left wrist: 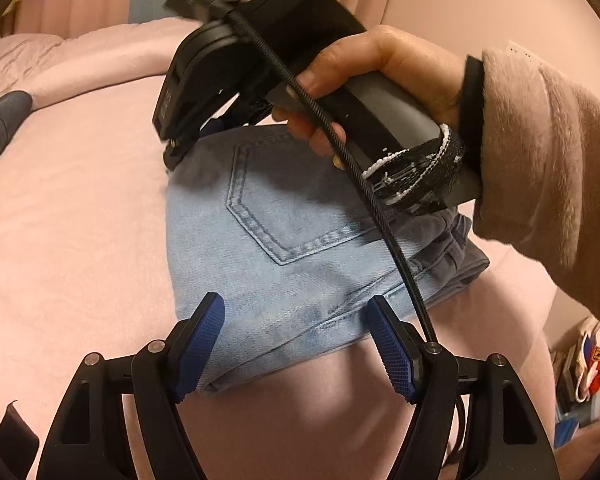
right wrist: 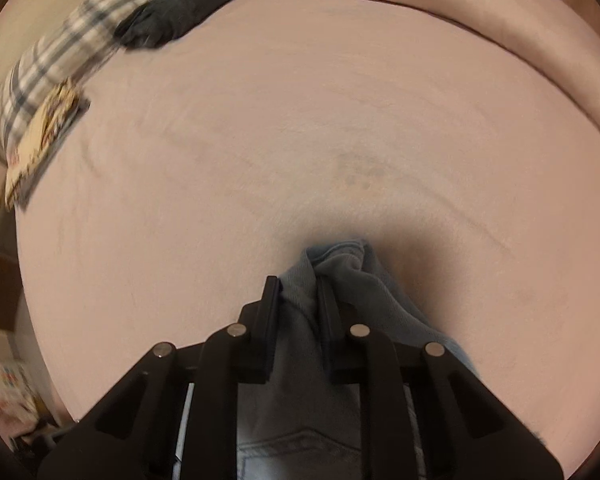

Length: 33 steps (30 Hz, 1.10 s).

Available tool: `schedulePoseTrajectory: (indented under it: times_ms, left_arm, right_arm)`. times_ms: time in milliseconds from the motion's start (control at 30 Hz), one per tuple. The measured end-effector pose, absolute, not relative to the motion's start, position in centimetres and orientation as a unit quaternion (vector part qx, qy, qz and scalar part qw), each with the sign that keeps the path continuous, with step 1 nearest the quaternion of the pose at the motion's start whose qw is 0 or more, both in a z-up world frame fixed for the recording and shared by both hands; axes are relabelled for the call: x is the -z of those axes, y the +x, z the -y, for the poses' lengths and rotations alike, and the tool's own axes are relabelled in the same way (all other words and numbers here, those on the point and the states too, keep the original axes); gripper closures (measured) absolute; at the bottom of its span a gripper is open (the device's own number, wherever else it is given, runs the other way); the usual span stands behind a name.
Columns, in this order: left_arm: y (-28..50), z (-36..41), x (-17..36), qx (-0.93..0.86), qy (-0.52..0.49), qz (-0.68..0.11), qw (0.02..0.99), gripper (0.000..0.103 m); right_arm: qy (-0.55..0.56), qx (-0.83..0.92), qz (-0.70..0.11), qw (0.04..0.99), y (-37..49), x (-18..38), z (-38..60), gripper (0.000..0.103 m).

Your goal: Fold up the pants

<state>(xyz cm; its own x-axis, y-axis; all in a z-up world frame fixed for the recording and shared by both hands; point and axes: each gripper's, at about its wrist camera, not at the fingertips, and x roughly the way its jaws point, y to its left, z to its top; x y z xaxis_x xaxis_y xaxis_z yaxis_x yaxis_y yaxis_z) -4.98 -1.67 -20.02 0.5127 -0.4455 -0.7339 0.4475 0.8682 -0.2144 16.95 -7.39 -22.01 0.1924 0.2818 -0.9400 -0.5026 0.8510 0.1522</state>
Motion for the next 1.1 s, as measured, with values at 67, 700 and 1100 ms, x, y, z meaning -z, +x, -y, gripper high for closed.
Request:
schedulePoseTrajectory:
  times_ms: [67,700,1100]
  left_arm:
    - [-5.2,1.5,19.7,0.259,0.000,-0.427,0.867,0.030]
    - [-2.1,-3.3,19.4,0.226,-0.123,-0.459,0.850,0.030]
    - [-0.4,-2.4,19.3,0.194,-0.110,-0.482,0.847,0.030]
  right_arm:
    - [-0.062,-0.253,-0.578,0.773,17.2,21.3,8.4,0.084]
    - [-0.041,-0.162,-0.517,0.839,1.8,15.3,23.6,0.081]
    - [0.110,-0.183,-0.479,0.852,-1.2,15.6,27.7,0.042]
